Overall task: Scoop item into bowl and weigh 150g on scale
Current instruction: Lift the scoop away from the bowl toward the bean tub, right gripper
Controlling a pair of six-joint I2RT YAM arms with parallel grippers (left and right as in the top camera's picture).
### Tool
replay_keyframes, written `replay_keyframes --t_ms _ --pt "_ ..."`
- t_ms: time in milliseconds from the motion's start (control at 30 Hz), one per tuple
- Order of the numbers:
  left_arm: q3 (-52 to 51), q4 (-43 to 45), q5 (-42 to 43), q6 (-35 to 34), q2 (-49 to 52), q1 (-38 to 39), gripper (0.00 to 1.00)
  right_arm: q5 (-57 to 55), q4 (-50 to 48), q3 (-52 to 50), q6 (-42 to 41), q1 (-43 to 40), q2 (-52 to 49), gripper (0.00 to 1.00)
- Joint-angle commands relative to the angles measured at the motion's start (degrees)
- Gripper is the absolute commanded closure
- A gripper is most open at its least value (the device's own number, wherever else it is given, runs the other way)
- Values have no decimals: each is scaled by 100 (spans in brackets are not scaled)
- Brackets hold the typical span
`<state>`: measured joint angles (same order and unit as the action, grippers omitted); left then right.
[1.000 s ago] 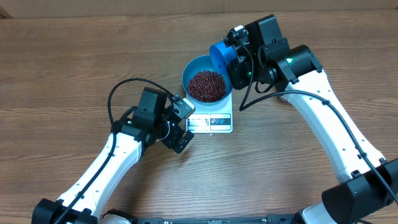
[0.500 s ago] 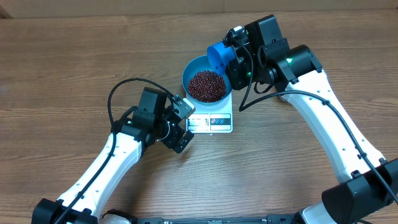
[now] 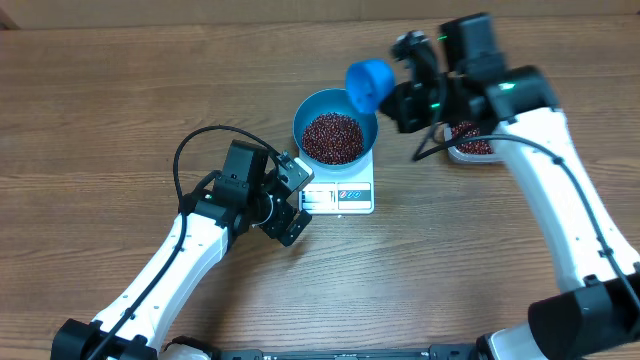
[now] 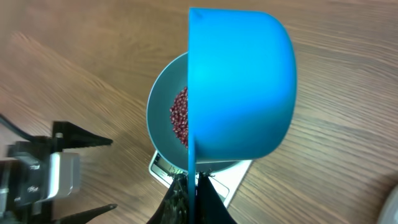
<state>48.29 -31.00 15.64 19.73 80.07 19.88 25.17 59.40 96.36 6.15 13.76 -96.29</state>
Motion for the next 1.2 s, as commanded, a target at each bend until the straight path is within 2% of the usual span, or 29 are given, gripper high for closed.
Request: replay_keyframes --t_ms 0,267,433,733,967,1167 --pt "-31 15 48 44 28 39 1 925 92 199 -15 -614 409 96" --pt "-31 15 48 44 28 39 0 909 761 199 -9 -1895 501 96" --pt "-31 15 48 44 28 39 1 94 977 199 -17 -2286 501 96" --pt "-31 15 48 44 28 37 1 -3226 1298 197 -863 -1930 487 96" --pt "-31 15 48 44 28 39 1 -4594 1408 197 -1091 -1405 483 96" --pt "-31 15 48 44 28 39 0 -5012 1405 197 -1091 -1010 483 96"
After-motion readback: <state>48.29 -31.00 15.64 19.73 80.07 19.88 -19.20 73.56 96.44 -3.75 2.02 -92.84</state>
